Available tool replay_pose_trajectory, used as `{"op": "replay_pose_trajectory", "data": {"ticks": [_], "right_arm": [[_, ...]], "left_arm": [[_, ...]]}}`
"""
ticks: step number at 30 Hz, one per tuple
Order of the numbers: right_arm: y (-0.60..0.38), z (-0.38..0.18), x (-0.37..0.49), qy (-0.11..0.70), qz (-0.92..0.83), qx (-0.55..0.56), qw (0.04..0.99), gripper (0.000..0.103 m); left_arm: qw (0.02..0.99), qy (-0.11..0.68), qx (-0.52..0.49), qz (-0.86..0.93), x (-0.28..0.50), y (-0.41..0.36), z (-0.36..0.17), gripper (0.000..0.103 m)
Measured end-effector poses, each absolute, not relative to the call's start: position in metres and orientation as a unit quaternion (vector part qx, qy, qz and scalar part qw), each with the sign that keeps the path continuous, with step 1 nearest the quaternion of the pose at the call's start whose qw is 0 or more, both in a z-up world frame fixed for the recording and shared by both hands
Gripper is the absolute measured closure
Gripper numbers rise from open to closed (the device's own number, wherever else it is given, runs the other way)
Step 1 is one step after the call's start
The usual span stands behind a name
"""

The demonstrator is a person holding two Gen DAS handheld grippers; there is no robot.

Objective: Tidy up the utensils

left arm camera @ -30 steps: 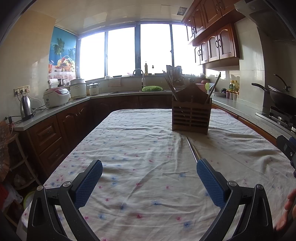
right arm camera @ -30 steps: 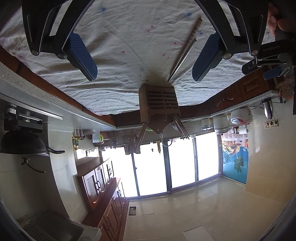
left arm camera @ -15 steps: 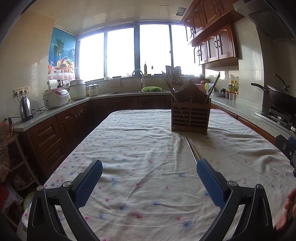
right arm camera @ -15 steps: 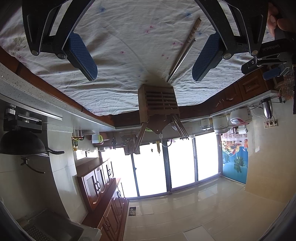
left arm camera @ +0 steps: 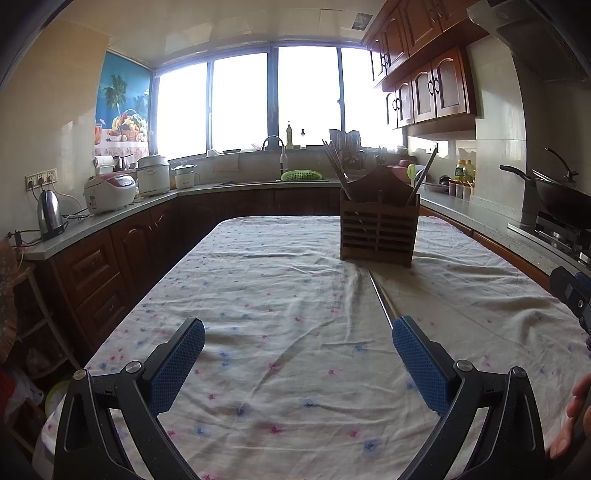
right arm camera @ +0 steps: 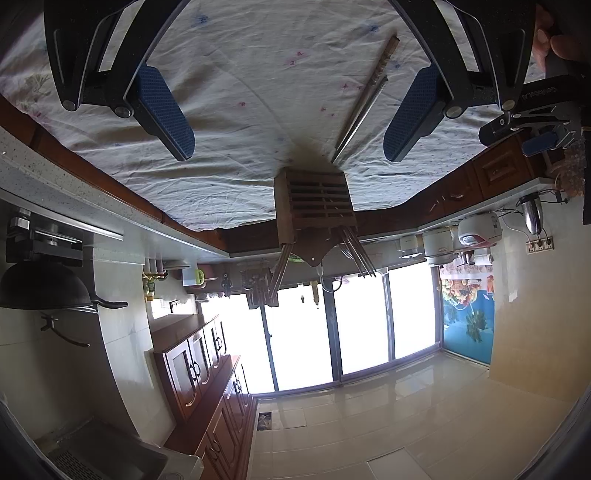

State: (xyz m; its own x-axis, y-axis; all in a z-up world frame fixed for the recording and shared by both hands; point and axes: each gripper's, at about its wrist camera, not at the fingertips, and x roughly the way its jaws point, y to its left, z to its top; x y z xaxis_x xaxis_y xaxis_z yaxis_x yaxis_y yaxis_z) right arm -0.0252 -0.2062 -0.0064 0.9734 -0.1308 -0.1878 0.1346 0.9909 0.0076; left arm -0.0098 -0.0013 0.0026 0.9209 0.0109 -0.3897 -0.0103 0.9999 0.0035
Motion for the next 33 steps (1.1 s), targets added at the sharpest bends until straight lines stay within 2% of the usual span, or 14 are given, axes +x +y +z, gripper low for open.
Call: {"op": "replay_pose_trajectory", "data": {"ticks": [33], "right_arm": [[-0.195,-0.006,-0.021,0.094,-0.061,0.013,0.994,0.0]], "left_arm": [[0.98,0.199,0.001,0.001,-0.009,-0.004,0.002,0.001]]}}
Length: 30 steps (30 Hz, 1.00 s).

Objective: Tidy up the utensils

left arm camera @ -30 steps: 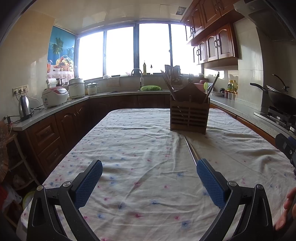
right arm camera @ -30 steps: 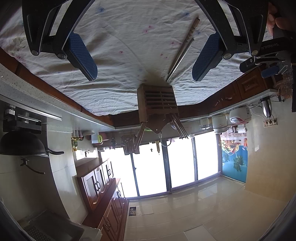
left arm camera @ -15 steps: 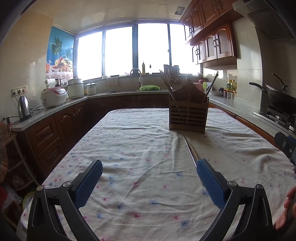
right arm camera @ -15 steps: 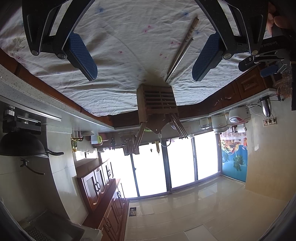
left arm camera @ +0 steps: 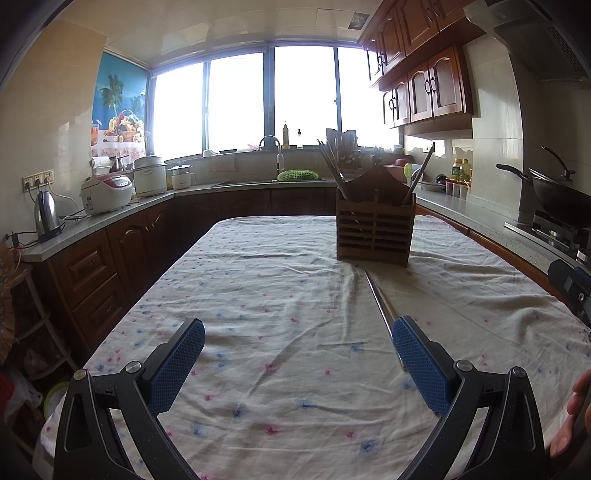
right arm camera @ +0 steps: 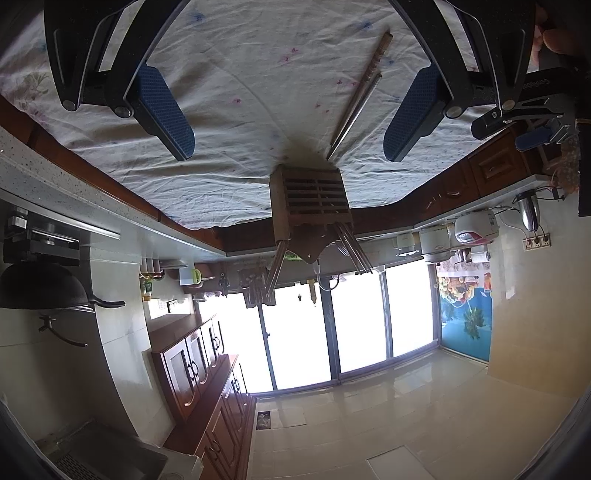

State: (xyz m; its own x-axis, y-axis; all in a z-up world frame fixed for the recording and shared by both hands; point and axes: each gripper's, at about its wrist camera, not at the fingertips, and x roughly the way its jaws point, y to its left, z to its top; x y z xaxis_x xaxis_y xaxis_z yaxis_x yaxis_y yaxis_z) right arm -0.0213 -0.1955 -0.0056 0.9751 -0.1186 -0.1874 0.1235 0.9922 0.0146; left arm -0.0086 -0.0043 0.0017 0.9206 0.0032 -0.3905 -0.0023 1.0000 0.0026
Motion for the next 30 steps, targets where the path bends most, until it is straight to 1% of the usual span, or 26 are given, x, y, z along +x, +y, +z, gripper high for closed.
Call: {"op": "replay_pose_trajectory", "data": {"ticks": [15,30], "right_arm": [[-0.192,-0.005,-0.021,0.096,-0.06,0.016,0.993,0.0],[-0.197,-0.003,-0.009,0.12,-0.068,0.021,0.99,0.0]], "left_arm": [[0.979,0.202,-0.004,-0.001,-0.006,-0.006,0.004,0.001],[0.978,0.21,-0.014,-0.002,0.003,-0.005,0.011,0.001]]}}
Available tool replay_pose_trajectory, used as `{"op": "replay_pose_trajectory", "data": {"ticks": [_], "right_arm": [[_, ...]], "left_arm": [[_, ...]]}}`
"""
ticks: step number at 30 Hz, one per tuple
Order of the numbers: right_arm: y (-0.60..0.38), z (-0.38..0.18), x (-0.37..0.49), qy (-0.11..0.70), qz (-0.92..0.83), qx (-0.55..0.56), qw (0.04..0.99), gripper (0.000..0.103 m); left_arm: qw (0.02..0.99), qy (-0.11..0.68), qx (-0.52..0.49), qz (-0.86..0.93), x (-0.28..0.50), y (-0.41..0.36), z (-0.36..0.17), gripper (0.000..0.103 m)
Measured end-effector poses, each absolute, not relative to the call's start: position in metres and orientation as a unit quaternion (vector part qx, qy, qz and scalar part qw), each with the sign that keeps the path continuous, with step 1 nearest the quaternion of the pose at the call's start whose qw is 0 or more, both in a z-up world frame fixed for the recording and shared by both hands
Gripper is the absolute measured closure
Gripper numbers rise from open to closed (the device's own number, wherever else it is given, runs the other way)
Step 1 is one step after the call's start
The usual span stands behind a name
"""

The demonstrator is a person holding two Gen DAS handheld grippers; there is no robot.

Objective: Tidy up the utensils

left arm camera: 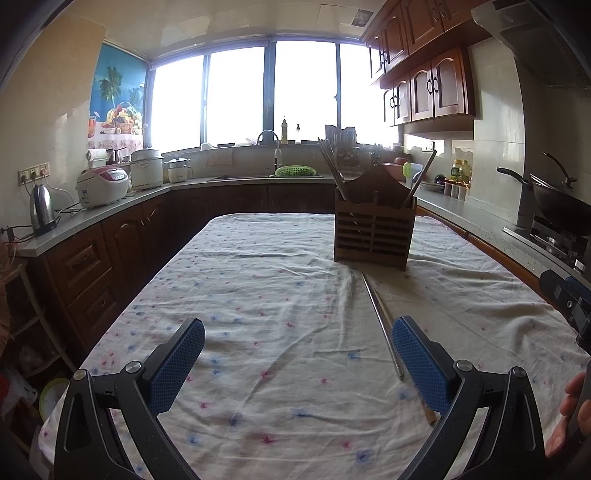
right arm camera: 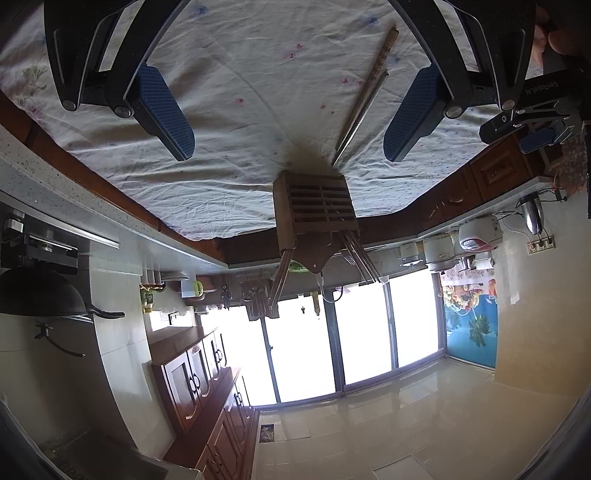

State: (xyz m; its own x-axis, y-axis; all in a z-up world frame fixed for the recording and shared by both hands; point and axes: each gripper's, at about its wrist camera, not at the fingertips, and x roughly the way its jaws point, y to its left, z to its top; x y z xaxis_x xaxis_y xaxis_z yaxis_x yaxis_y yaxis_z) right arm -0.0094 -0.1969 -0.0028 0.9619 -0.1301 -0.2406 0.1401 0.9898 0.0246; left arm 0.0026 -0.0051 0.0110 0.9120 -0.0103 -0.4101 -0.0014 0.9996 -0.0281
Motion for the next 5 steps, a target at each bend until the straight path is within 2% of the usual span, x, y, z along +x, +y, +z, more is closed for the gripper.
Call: {"op": "replay_pose_trajectory", "data": {"ticks": [5], "right_arm": [[-0.2025,0.0004,-0.0048,0.126,-0.075,0.022,0.989,0.0]], "left_arm": [[0.977,0.214,-0.018,-0.004,0.0074,-0.0054,0.0129,0.001]]}}
